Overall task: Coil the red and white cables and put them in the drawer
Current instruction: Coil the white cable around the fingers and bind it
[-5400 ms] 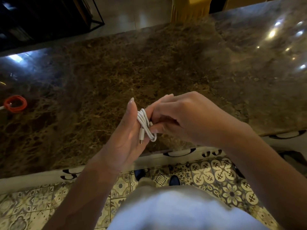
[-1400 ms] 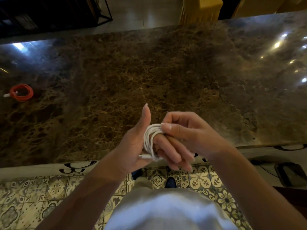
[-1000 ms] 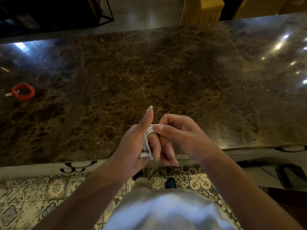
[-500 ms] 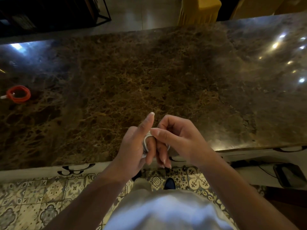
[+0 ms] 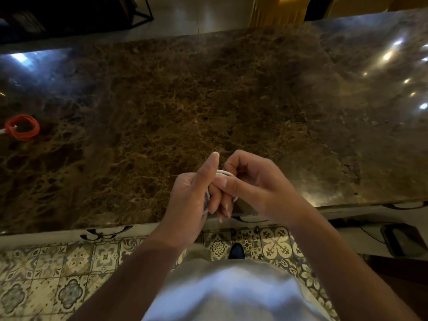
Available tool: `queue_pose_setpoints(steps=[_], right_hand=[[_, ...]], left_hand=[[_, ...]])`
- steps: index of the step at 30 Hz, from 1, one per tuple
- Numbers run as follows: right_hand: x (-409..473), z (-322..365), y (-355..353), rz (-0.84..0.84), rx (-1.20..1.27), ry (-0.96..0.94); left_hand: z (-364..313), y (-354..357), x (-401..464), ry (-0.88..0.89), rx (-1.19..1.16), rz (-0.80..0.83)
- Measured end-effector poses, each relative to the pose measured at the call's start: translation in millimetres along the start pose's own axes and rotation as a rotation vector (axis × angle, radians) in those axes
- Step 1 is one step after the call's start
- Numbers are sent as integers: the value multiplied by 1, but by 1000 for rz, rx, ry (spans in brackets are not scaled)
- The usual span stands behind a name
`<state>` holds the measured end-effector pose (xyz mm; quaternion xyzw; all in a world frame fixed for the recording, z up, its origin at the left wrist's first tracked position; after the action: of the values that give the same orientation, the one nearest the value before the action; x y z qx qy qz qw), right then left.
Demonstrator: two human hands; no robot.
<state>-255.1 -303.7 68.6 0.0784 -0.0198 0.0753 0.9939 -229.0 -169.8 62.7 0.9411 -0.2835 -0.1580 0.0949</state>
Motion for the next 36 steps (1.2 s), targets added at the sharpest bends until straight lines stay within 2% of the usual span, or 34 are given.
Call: queue_pose_setpoints(steps=[2, 4, 7, 11, 14, 19, 24, 30, 36], right_hand=[[1, 0, -6, -11, -22, 11], [0, 2, -12, -19, -44, 14], [-2, 2, -17, -42, -140, -6], [3, -4, -20, -83, -195, -22], [7, -8, -25, -138, -163, 0], [17, -19, -21, -219, -67, 39], [39, -24, -6, -243, -35, 88], [79, -27, 21, -165, 26, 128], [140, -39, 59, -44, -236, 91]], left_hand=[[0, -1, 1, -55, -41, 166], [2, -7, 1, -80, -27, 229], [3, -21, 5, -46, 84, 156], [5, -32, 7, -27, 98, 133], [2, -38, 6, -15, 136, 65], [-2, -45, 1, -15, 28, -11], [-12, -65, -2, 62, 145, -168], [-28, -112, -1, 119, 192, -385], [-44, -176, -4, 105, 219, -560]])
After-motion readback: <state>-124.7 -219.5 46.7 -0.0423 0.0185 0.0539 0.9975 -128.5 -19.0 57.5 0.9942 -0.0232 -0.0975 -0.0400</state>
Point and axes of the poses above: each hand's wrist, its own x-axis towards the middle knuckle, its own y-axis out of the palm, z = x × y, the point moved 4 cm from there along x, towards the middle knuckle, and after that the axes turned 3 degrees about -y, right-handed, at the moved point
